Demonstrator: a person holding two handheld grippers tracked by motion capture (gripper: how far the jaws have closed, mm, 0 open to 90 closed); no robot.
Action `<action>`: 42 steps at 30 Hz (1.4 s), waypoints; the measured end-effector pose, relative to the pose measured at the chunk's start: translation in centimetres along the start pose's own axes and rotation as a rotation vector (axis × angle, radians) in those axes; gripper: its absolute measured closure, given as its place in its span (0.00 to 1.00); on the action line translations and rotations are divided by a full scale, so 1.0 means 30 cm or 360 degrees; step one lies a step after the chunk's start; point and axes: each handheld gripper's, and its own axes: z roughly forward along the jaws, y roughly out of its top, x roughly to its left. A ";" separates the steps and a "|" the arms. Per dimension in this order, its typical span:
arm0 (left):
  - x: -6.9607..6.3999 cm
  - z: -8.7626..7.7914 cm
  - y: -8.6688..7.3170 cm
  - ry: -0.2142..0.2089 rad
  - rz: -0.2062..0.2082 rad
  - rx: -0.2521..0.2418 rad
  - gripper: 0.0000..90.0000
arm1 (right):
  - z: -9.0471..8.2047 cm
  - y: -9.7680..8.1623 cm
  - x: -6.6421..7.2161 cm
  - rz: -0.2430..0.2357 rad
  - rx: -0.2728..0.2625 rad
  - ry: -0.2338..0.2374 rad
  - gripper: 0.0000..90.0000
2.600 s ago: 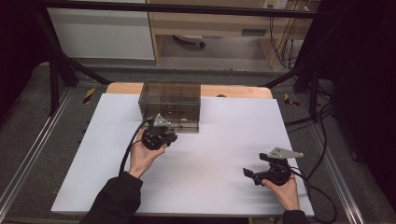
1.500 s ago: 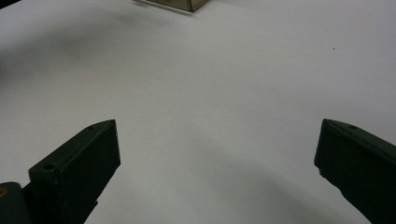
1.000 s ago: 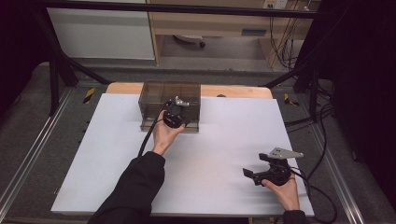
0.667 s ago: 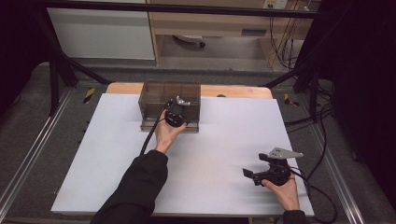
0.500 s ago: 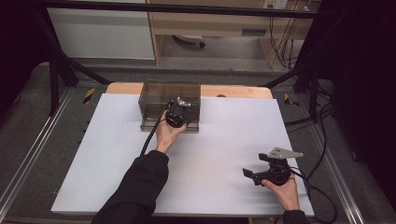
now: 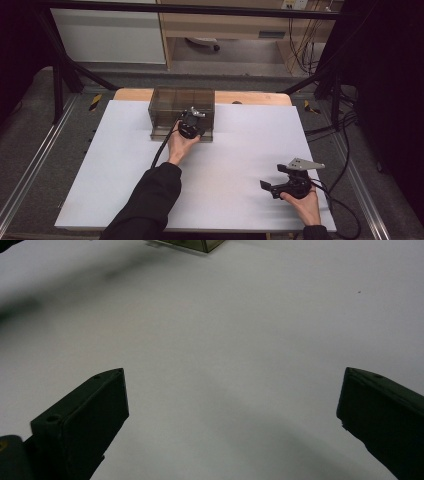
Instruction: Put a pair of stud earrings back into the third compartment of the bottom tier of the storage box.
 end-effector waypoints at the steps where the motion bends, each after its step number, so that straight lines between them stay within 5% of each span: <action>1: 0.000 0.004 -0.002 -0.0007 -0.0003 0.0005 0.91 | 0.001 0.000 0.000 0.0001 0.0000 0.0001 0.01; 10: 0.001 -0.012 -0.002 -0.0012 -0.0011 -0.0025 0.80 | -0.002 0.001 -0.001 -0.0001 0.0002 -0.0004 0.01; 26: -0.004 -0.165 -0.011 -0.0038 0.0019 -0.0151 0.51 | -0.004 0.001 -0.001 0.0003 -0.0001 -0.0010 0.01; 35: -0.030 -0.233 -0.067 -0.0028 0.0058 -0.0197 0.26 | -0.005 -0.002 -0.003 0.0007 -0.0003 -0.0016 0.01; 42: -0.035 -0.280 -0.108 -0.0035 0.0075 -0.0237 0.17 | -0.004 -0.002 -0.001 0.0015 0.0002 -0.0011 0.01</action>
